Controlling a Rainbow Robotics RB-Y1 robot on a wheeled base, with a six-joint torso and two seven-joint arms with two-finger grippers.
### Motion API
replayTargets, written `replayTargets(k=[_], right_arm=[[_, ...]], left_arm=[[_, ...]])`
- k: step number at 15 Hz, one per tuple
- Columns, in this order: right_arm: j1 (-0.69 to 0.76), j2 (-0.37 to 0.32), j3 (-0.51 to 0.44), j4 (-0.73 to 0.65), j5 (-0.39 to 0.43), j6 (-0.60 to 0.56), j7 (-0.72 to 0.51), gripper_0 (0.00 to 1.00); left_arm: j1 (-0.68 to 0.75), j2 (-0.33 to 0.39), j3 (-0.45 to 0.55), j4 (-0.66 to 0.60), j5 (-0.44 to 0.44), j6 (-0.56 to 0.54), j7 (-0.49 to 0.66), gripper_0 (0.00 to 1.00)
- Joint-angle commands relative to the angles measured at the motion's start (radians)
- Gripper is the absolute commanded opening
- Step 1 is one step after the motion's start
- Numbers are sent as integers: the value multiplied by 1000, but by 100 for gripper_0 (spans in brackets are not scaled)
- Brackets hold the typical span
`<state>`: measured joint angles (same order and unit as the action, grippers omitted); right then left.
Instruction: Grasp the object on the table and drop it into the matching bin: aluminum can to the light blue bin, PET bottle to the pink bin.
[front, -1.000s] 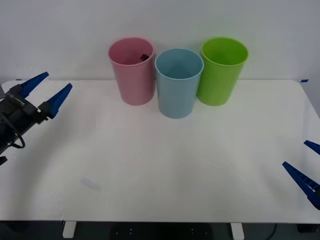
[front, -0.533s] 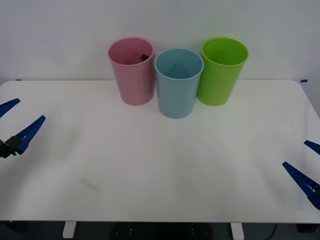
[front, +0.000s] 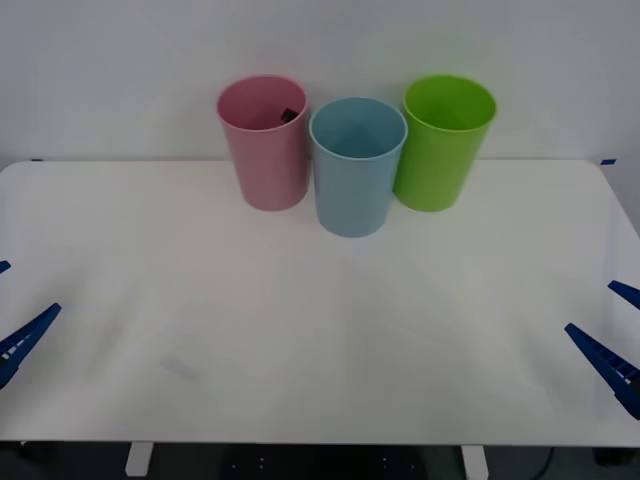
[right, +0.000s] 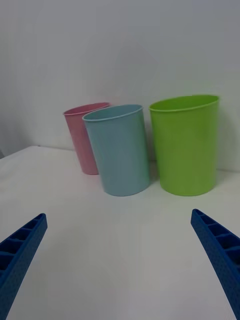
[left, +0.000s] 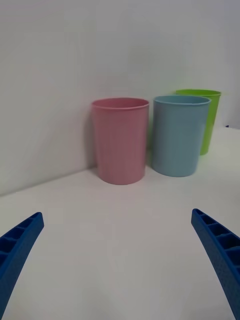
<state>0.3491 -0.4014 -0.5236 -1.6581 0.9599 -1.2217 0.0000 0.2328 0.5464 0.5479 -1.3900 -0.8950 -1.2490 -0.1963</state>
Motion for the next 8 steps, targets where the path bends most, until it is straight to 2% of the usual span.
replayTargets(k=[1,8], right_arm=[[0,0,0,0,0,0,0,100],[0,0,0,0,0,0,0,100]], left_arm=[[43,13,3,0,14,-23,0,100],[80,23,-5,0,24,-36,3,100]])
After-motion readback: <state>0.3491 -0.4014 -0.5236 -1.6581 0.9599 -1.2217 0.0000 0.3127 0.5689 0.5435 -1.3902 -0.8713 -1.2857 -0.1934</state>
